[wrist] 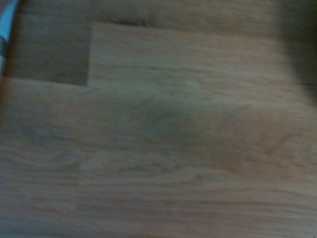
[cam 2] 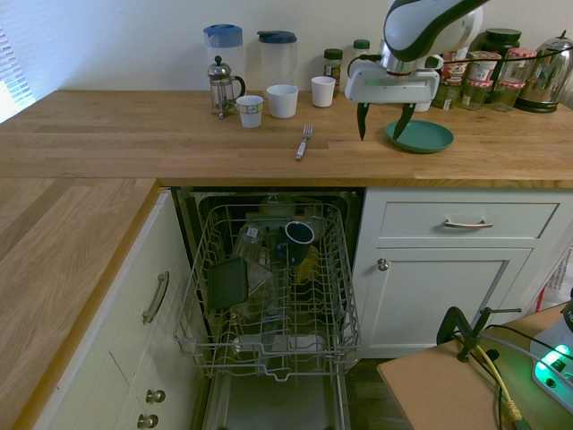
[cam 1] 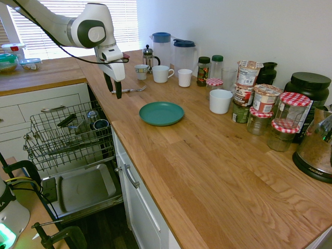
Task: Put the fork in the dishwasher
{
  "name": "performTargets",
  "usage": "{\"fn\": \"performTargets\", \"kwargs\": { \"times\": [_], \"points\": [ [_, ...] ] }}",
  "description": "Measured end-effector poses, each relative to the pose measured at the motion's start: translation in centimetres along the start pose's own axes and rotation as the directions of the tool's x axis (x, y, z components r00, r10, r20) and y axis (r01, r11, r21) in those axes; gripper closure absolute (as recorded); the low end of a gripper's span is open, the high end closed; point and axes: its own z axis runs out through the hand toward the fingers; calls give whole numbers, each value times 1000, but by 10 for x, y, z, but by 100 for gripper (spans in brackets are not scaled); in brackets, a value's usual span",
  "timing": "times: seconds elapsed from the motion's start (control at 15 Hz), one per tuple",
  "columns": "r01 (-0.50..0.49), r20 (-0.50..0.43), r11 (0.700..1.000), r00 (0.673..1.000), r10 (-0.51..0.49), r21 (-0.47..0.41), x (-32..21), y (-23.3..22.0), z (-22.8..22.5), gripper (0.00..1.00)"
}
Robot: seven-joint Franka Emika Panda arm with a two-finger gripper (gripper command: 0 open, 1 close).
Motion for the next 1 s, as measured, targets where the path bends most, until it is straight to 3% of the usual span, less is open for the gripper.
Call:
{"fn": "performTargets", "kwargs": {
  "times": [0.47, 0.67, 1.0],
  "points": [
    [-99, 0, 994, 995, 99, 46, -15, -120, 26, 0],
    [-132, -11, 990, 991, 133, 58, -23, -148, 38, 0],
    [-271, -59, 961, 960, 274, 53, -27, -175, 66, 0]
  ]
}}
